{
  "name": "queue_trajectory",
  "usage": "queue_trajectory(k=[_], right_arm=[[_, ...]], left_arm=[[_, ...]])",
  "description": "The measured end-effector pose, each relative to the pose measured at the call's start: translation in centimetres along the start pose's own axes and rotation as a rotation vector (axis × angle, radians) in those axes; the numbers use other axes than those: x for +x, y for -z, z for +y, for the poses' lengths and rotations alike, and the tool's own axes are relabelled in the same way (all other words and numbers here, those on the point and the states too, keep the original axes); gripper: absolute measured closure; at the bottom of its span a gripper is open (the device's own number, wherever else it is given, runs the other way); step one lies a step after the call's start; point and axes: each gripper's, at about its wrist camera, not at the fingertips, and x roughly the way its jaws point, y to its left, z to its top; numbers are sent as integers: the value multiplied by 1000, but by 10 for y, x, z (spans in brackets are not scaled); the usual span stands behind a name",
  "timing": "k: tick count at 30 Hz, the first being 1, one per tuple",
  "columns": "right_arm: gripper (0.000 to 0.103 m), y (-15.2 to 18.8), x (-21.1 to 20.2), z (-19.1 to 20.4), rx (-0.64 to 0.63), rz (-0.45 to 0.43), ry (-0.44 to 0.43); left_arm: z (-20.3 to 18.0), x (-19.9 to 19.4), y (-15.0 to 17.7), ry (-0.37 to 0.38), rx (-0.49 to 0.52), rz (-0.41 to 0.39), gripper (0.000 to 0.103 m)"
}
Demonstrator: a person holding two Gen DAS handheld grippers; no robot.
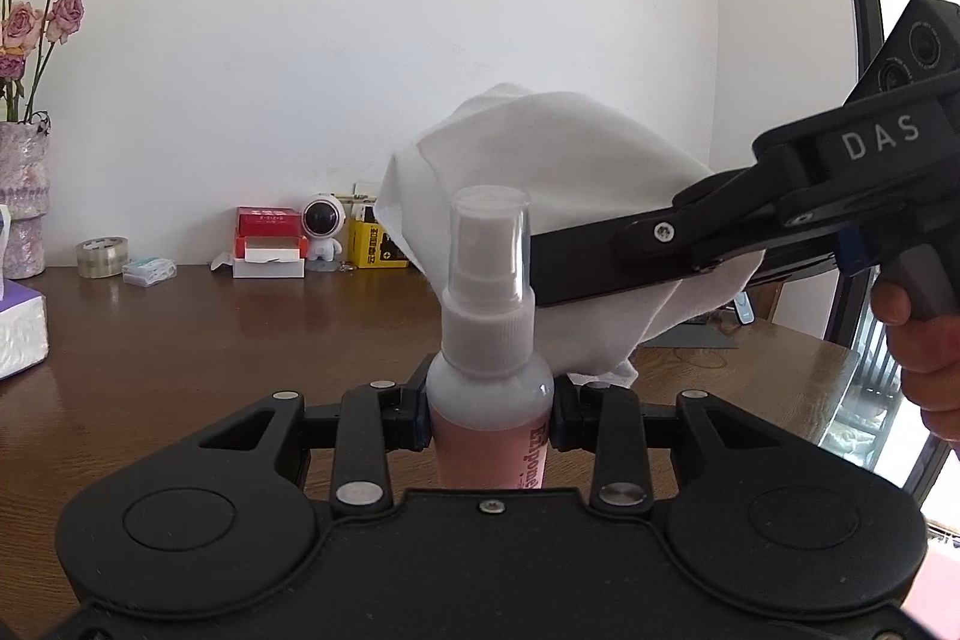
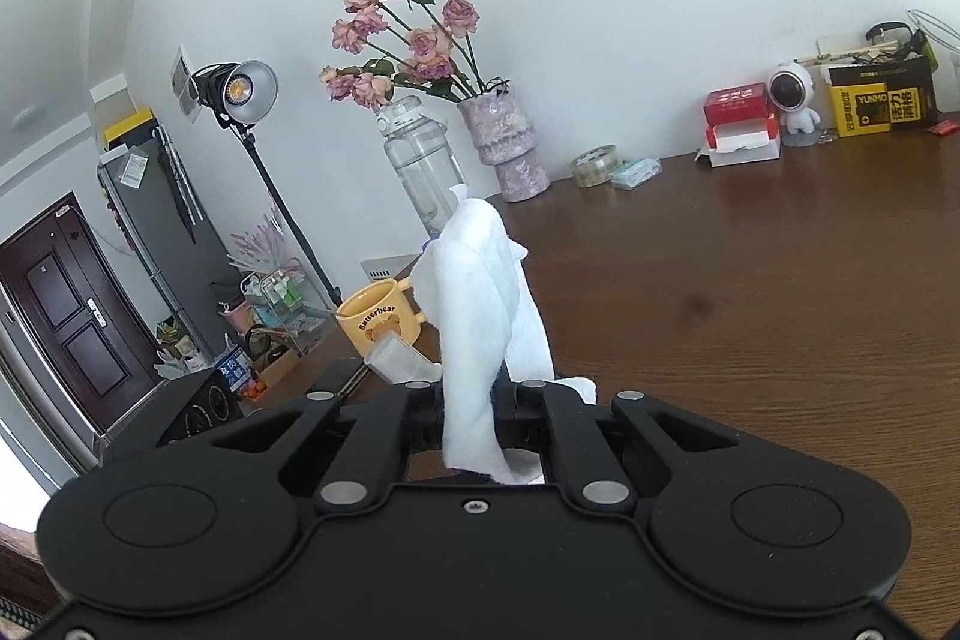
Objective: Clean container
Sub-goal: 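Lift the bottle with the left gripper while the right gripper brings the tissue over it, then rub the tissue along the bottle side with the right gripper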
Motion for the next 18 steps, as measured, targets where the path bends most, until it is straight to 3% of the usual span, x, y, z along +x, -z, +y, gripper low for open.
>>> queue_trajectory(k=[9, 18], right_arm=[[96, 17, 8, -39, 116, 2, 87], [96, 35, 22, -60, 178, 37, 96]], left_arm=[[5, 31, 15, -68, 39, 177, 69], [12, 38, 26, -94, 61, 241, 69]])
